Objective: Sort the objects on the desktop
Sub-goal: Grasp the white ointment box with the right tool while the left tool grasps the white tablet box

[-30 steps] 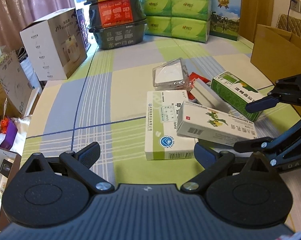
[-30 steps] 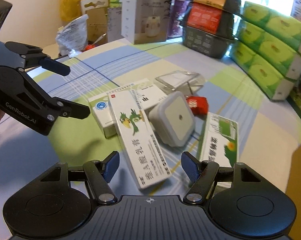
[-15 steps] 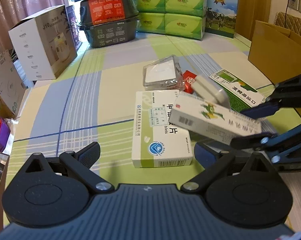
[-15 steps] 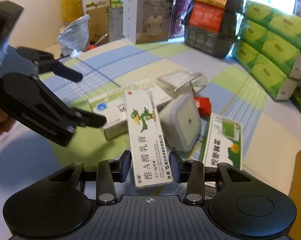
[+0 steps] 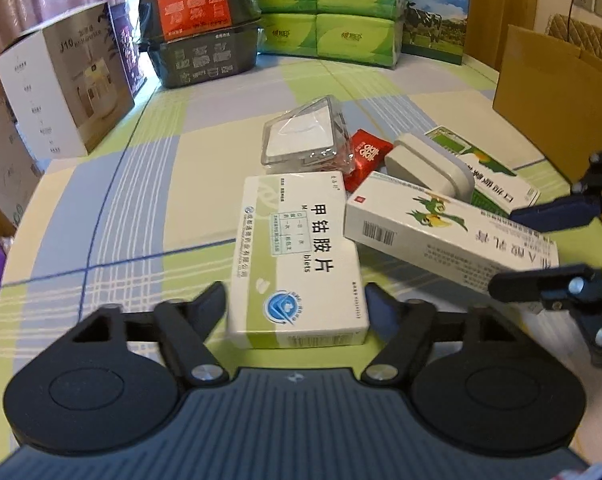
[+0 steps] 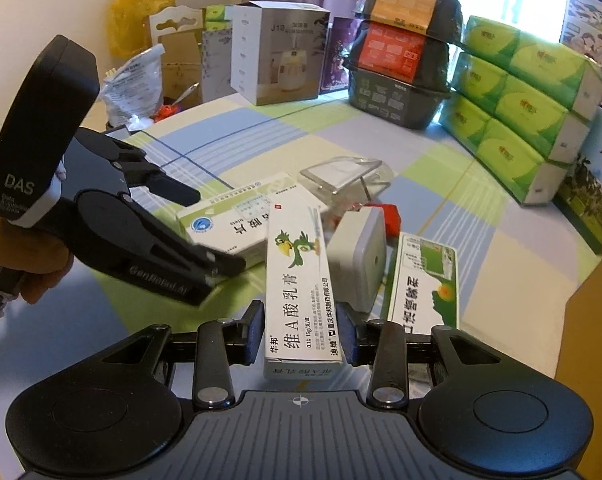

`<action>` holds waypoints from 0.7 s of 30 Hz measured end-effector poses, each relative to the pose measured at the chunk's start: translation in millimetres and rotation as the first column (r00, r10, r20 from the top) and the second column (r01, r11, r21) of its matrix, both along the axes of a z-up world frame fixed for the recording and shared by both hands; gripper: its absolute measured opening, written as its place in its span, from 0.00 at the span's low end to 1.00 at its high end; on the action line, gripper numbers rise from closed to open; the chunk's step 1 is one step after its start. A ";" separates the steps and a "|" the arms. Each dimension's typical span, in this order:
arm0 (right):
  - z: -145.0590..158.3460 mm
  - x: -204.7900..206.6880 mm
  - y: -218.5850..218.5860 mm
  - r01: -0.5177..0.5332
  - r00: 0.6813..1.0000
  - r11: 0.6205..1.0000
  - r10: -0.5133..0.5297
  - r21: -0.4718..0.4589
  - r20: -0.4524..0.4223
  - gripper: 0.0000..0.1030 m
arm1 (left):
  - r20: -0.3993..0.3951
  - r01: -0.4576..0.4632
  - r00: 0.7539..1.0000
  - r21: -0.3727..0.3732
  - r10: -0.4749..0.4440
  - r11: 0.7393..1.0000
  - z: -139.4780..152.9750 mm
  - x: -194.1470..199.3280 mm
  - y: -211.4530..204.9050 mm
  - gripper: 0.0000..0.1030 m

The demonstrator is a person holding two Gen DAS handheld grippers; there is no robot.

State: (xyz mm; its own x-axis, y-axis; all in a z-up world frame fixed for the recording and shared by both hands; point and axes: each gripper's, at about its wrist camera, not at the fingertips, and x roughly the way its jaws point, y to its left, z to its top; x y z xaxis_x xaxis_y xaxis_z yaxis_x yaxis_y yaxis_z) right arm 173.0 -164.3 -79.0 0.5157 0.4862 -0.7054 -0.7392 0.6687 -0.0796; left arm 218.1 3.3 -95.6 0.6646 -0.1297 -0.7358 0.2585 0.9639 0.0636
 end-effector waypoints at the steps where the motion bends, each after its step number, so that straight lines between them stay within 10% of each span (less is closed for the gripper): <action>1: -0.1 -0.6 -0.6 0.010 1.000 1.000 -0.010 0.000 -0.005 0.35 | -0.006 -0.008 1.000 -0.005 0.008 1.000 0.2 -1.3 -0.1 0.66; 21: -2.5 -111.7 -48.0 0.259 0.952 0.966 -0.250 0.024 -0.178 0.42 | -0.059 -0.066 0.996 -0.067 0.062 0.996 16.7 -153.3 -19.3 0.66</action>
State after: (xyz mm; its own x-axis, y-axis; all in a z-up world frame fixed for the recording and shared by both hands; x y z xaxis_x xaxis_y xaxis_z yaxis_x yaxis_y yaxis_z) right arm 61.3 -212.3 -81.5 0.4995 0.3889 -0.7741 -0.5438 0.8364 0.0694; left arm 64.8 -16.0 -78.9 0.6307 -0.1398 -0.7633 0.1976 0.9801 -0.0162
